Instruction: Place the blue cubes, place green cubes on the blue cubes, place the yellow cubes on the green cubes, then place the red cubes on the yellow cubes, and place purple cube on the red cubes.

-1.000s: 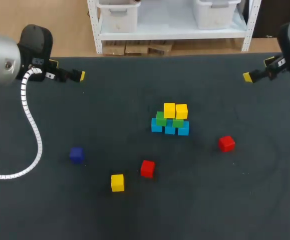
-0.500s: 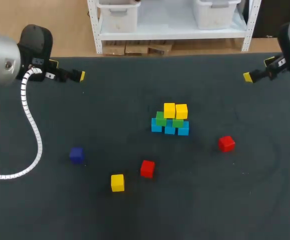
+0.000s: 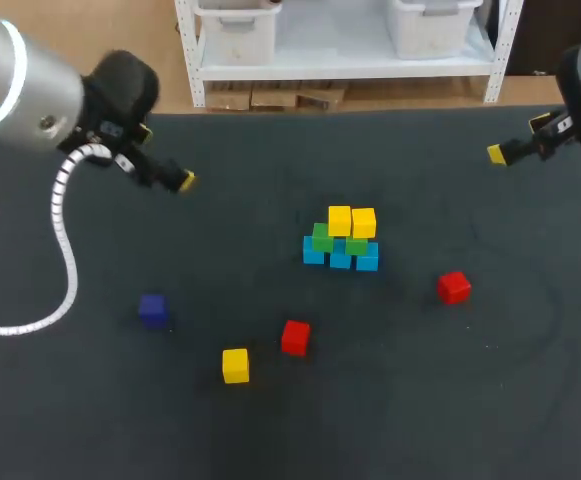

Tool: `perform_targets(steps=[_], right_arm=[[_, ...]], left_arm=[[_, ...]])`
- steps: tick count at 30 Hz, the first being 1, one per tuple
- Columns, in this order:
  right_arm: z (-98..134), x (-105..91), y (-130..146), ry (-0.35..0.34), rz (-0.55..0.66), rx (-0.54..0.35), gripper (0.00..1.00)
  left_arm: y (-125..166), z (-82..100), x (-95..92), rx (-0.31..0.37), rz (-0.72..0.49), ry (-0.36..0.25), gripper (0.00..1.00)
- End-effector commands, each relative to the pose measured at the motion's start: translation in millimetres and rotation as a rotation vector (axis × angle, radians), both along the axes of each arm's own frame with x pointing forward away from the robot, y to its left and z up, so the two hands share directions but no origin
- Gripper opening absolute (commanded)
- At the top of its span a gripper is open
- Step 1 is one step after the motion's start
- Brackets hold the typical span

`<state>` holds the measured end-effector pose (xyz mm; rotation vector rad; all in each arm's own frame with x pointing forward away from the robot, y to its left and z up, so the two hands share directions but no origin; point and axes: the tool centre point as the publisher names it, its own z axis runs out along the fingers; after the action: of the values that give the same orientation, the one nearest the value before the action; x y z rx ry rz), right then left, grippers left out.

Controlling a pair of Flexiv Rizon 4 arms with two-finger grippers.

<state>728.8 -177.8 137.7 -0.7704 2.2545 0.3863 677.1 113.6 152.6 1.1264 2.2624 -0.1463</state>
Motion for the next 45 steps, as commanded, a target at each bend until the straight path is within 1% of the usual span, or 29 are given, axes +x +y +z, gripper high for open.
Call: perform_targets(steps=[1, 3, 6, 7, 9, 11, 14, 17, 20, 22, 23, 26, 29, 31, 37, 39, 41, 42, 43, 45], right_arm=[[0, 0.7, 0, 0.002, 0.003, 0.001, 1.0], [0, 0.7, 0, 0.002, 0.003, 0.001, 1.0], [0, 0.7, 0, 0.002, 0.003, 0.001, 1.0], [0, 0.7, 0, 0.002, 0.003, 0.001, 1.0], [0, 0.7, 0, 0.002, 0.003, 0.001, 1.0], [0, 0.7, 0, 0.002, 0.003, 0.001, 1.0], [0, 0.7, 0, 0.002, 0.003, 0.001, 1.0], [0, 0.7, 0, 0.002, 0.003, 0.001, 1.0], [0, 0.7, 0, 0.002, 0.003, 0.001, 1.0], [0, 0.7, 0, 0.002, 0.003, 0.001, 1.0], [0, 0.7, 0, 0.002, 0.003, 0.001, 1.0], [0, 0.7, 0, 0.002, 0.003, 0.001, 1.0], [0, 0.7, 0, 0.002, 0.003, 0.001, 1.0], [0, 0.7, 0, 0.002, 0.003, 0.001, 1.0], [0, 0.7, 0, 0.002, 0.003, 0.001, 1.0], [0, 0.7, 0, 0.002, 0.003, 0.001, 1.0], [0, 0.7, 0, 0.002, 0.003, 0.001, 1.0], [0, 0.7, 0, 0.002, 0.003, 0.001, 1.0], [0, 0.7, 0, 0.002, 0.003, 0.001, 1.0], [0, 0.7, 0, 0.002, 0.003, 0.001, 1.0]], left_arm=[[-22, -5.4, -29.7, 0.158, -0.058, 0.157, 1.0], [-30, -10.7, -43.0, 0.201, -0.092, 0.166, 1.0], [-39, -15.5, -58.4, 0.241, -0.14, 0.18, 1.0], [-40, -17.3, -62.6, 0.266, -0.155, 0.183, 1.0], [-42, -20.7, -70.9, 0.294, -0.176, 0.196, 1.0], [-42, -22.7, -81.8, 0.325, -0.222, 0.21, 1.0], [-40, -25.1, -102.2, 0.366, -0.292, 0.238, 1.0], [-37, -30.9, -118.6, 0.382, -0.363, 0.233, 1.0], [-42, -42.6, -131.6, 0.418, -0.41, 0.215, 1.0], [-46, -51.1, -136.3, 0.421, -0.421, 0.211, 1.0], [-48, -55.3, -137.4, 0.412, -0.405, 0.207, 1.0], [-55, -68.5, -142.0, 0.418, -0.399, 0.207, 1.0], [-62, -78.5, -149.0, 0.41, -0.4, 0.226, 1.0], [-67, -82.6, -156.0, 0.424, -0.422, 0.232, 1.0], [-78, -85.5, -169.9, 0.397, -0.479, 0.282, 1.0], [-79, -88.2, -170.8, 0.386, -0.483, 0.299, 1.0], [-78, -89.5, -170.3, 0.384, -0.481, 0.302, 1.0], [-78, -87.3, -168.7, 0.383, -0.476, 0.298, 1.0], [-77, -83.4, -167.7, 0.375, -0.469, 0.307, 1.0], [-77, -83.4, -167.7, 0.375, -0.469, 0.307, 1.0]])
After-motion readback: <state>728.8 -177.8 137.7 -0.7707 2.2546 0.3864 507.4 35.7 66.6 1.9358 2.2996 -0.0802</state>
